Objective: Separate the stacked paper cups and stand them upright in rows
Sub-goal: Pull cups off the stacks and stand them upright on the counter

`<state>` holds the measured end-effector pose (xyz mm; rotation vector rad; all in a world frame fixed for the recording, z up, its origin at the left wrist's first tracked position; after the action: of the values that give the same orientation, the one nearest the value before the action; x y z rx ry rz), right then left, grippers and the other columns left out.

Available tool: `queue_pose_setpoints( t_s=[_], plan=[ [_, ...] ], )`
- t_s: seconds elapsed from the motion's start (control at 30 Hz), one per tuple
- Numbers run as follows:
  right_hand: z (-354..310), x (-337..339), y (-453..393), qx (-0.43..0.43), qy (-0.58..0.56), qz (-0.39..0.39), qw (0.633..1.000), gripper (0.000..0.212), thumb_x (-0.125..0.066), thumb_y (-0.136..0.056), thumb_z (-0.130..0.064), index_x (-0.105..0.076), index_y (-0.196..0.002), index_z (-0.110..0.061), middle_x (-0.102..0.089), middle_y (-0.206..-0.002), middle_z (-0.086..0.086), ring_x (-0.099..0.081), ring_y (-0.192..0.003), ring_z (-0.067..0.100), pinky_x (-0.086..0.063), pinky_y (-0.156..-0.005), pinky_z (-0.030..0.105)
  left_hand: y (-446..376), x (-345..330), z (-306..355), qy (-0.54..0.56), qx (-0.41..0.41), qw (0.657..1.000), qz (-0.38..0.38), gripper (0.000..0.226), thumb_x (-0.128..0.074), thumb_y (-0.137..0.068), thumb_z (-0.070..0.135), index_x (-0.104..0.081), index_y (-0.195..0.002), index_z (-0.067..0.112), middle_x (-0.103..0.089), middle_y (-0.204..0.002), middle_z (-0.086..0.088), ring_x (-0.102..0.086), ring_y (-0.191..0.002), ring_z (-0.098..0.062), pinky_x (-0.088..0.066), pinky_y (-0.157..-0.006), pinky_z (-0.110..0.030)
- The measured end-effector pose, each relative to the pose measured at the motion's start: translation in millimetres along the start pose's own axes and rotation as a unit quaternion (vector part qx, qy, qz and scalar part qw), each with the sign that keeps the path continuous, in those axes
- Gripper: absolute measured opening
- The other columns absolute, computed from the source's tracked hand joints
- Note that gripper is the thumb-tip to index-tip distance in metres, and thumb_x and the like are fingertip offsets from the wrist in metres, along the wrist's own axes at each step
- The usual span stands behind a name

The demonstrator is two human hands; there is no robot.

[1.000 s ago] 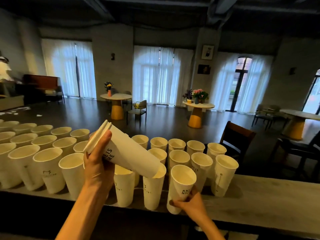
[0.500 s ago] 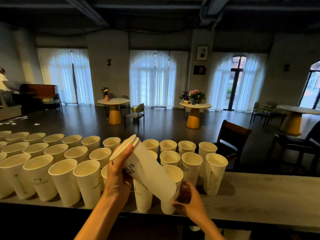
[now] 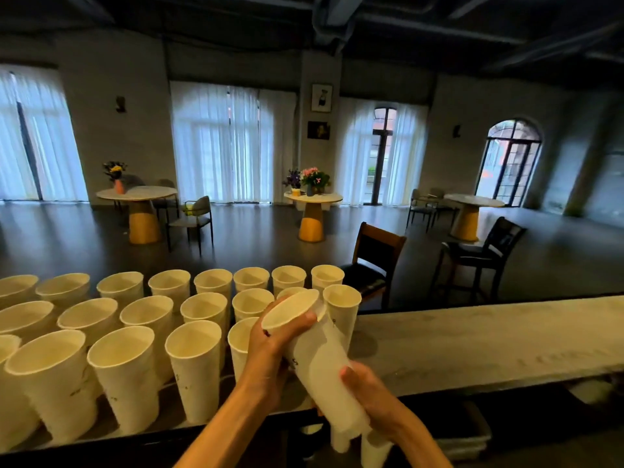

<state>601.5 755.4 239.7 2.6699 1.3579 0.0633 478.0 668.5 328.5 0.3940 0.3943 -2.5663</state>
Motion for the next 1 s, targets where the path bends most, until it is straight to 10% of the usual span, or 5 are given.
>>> queue_pose_setpoints(
  t_s=[0.23,0.37,0.57,0.87,1.0],
  plan=[
    [13.7,76.7,1.4,0.065,0.075,0.153,0.983,0.081,-0.094,-0.055,-0.02,-0.05,-0.123,-0.029,-0.065,-0.119,-0.006,-0.068,-0.099,0.009,-0.057,-0.077,0.025,-28.4,15.0,78.4,0.006,-0.18,0.974,0.135,0.109,-0.089,-0.045,0.059,-0.045,-0.139,0.028,-0.062,-0.124,-0.001,-0.064,-0.108,-0.018,-0.059,-0.077,-0.033],
    [18.7,119.1,-13.6,0.084,0.014,0.284,0.955,0.091,-0.091,-0.055,-0.014,-0.047,-0.135,-0.014,-0.059,-0.132,0.007,-0.058,-0.117,0.024,-0.05,-0.097,0.043,-29.9,-9.4,84.7,-0.092,-0.241,0.958,0.125,0.103,-0.09,-0.055,0.049,-0.038,-0.142,0.03,-0.057,-0.127,0.008,-0.061,-0.112,-0.008,-0.058,-0.084,-0.027],
    [25.7,118.8,-36.6,0.077,0.044,0.266,0.96,0.075,-0.09,-0.062,-0.017,-0.051,-0.126,-0.015,-0.061,-0.121,-0.003,-0.058,-0.107,0.017,-0.049,-0.075,0.022,-29.4,-27.9,-31.8,-0.139,-0.17,0.971,0.092,0.092,-0.093,-0.059,0.03,-0.038,-0.132,0.04,-0.057,-0.126,0.015,-0.056,-0.11,0.009,-0.05,-0.084,-0.01],
    [52.5,120.0,-50.9,0.08,0.071,0.253,0.962,0.086,-0.093,-0.057,-0.016,-0.049,-0.13,-0.02,-0.062,-0.124,0.001,-0.06,-0.111,0.02,-0.054,-0.082,0.029,-37.3,-17.8,-105.8,-0.184,-0.115,0.969,0.117,0.107,-0.095,-0.048,0.04,-0.036,-0.137,0.031,-0.054,-0.13,0.014,-0.054,-0.12,0.001,-0.047,-0.101,-0.026],
    [55.9,120.7,-59.4,0.094,0.085,0.233,0.964,0.1,-0.095,-0.052,-0.023,-0.045,-0.139,-0.021,-0.061,-0.13,-0.002,-0.058,-0.116,0.018,-0.053,-0.092,0.035,-37.5,-9.2,-114.8,-0.186,-0.117,0.965,0.143,0.091,-0.095,-0.058,0.007,-0.04,-0.123,0.038,-0.054,-0.123,0.015,-0.053,-0.107,0.016,-0.047,-0.082,-0.005]
  ],
)
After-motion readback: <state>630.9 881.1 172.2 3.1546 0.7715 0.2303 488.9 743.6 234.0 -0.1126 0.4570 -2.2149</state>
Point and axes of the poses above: each hand's wrist, its own y-axis away from the middle knuckle, its own x-axis out of the back of the hand, z = x × y, the point moved 7 cm from there along -y, towards the middle knuckle
